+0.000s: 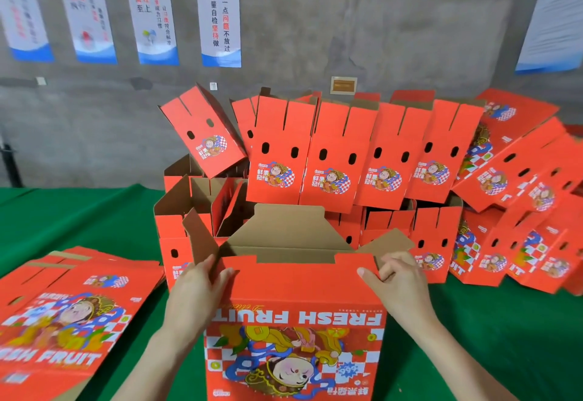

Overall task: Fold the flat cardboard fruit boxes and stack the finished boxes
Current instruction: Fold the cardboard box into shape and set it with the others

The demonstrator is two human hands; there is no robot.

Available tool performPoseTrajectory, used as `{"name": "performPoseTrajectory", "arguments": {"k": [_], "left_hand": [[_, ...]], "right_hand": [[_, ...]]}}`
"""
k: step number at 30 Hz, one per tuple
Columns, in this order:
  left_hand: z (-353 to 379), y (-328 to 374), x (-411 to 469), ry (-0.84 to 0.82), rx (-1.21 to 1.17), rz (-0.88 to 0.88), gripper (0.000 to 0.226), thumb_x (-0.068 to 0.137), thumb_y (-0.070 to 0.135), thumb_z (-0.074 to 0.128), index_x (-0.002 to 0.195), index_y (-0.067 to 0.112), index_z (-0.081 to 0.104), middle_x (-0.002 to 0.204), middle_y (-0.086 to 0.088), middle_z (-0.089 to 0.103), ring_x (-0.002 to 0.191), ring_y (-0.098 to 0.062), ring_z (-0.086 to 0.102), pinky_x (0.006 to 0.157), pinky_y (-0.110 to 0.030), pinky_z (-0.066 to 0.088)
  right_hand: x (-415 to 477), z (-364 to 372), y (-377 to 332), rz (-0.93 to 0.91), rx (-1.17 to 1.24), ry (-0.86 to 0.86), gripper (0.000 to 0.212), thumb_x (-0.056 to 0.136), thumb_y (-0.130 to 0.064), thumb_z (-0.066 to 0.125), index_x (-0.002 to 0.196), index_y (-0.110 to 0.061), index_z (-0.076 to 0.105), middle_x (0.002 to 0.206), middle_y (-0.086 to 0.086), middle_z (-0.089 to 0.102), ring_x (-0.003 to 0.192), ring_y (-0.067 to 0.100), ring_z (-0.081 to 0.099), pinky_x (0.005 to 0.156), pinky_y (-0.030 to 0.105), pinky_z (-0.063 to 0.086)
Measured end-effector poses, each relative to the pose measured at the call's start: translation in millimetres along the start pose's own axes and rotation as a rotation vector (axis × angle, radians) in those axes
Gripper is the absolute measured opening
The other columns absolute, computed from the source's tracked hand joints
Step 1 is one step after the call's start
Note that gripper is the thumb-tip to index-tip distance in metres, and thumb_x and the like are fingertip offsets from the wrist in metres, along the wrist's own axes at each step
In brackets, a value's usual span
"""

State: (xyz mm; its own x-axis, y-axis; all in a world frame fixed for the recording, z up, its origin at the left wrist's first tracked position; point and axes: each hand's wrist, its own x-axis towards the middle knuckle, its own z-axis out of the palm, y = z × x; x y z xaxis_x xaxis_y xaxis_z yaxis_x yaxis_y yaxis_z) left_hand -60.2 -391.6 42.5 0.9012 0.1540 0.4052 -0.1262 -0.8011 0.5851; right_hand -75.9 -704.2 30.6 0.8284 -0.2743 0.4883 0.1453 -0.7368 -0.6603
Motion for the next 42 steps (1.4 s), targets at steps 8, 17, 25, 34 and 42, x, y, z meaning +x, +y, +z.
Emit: {"name": "performPoseTrajectory", "arguments": {"k": [8, 17, 25, 34, 42], "left_hand": [[1.5, -4.1, 3.2, -0.099, 0.045, -0.025, 0.045, 0.090, 0.041, 0.059, 0.127, 0.015, 0.058, 0.121, -0.015, 0.060, 0.113, -0.033, 0.053, 0.094, -0.042, 0.045], [-5.2, -3.9, 8.6, -0.077, 0.064, 0.342, 0.068, 0.077, 0.004, 0.074, 0.138, 0.010, 0.047, 0.154, 0.005, 0.019, 0.142, -0.026, 0.024, 0.117, -0.035, 0.021], [-6.1, -7.3, 14.5, -0.200, 0.028, 0.508, 0.046, 0.082, 0.004, 0.066, 0.122, 0.026, 0.058, 0.116, 0.010, 0.061, 0.110, -0.017, 0.055, 0.092, -0.026, 0.042], [-0.4, 11.1, 47.6, -0.242, 0.249, 0.459, 0.049, 0.099, 0.031, 0.043, 0.146, 0.028, 0.030, 0.113, -0.005, 0.065, 0.102, -0.028, 0.060, 0.086, -0.036, 0.044], [26.9, 20.6, 68.2, -0.345, 0.305, 0.335, 0.098, 0.087, 0.021, 0.061, 0.147, 0.043, -0.013, 0.160, -0.003, 0.001, 0.111, -0.029, 0.058, 0.086, -0.035, 0.050]], "right_hand": [[6.0, -5.9, -6.3, -0.084, -0.103, -0.175, 0.020, 0.080, -0.030, 0.076, 0.080, -0.012, 0.068, 0.107, -0.005, 0.043, 0.100, 0.008, 0.045, 0.083, 0.015, 0.026], [9.7, -3.3, -8.9, -0.152, -0.248, -0.218, 0.031, 0.079, -0.037, 0.076, 0.067, -0.010, 0.065, 0.109, -0.007, 0.036, 0.093, 0.007, 0.045, 0.083, 0.018, 0.033], [8.3, -2.3, -7.9, -0.216, -0.276, -0.174, 0.027, 0.080, -0.033, 0.076, 0.087, -0.010, 0.063, 0.109, -0.006, 0.037, 0.098, 0.008, 0.042, 0.084, 0.016, 0.030], [9.9, -3.3, -11.2, -0.346, -0.254, -0.226, 0.048, 0.085, -0.022, 0.071, 0.128, -0.031, 0.052, 0.152, -0.017, 0.016, 0.138, -0.001, 0.015, 0.110, 0.022, 0.024], [9.4, -3.7, -6.7, -0.275, -0.006, -0.343, 0.104, 0.086, -0.014, 0.070, 0.141, -0.061, -0.005, 0.150, -0.037, 0.016, 0.132, -0.021, 0.017, 0.101, 0.018, 0.031]]}}
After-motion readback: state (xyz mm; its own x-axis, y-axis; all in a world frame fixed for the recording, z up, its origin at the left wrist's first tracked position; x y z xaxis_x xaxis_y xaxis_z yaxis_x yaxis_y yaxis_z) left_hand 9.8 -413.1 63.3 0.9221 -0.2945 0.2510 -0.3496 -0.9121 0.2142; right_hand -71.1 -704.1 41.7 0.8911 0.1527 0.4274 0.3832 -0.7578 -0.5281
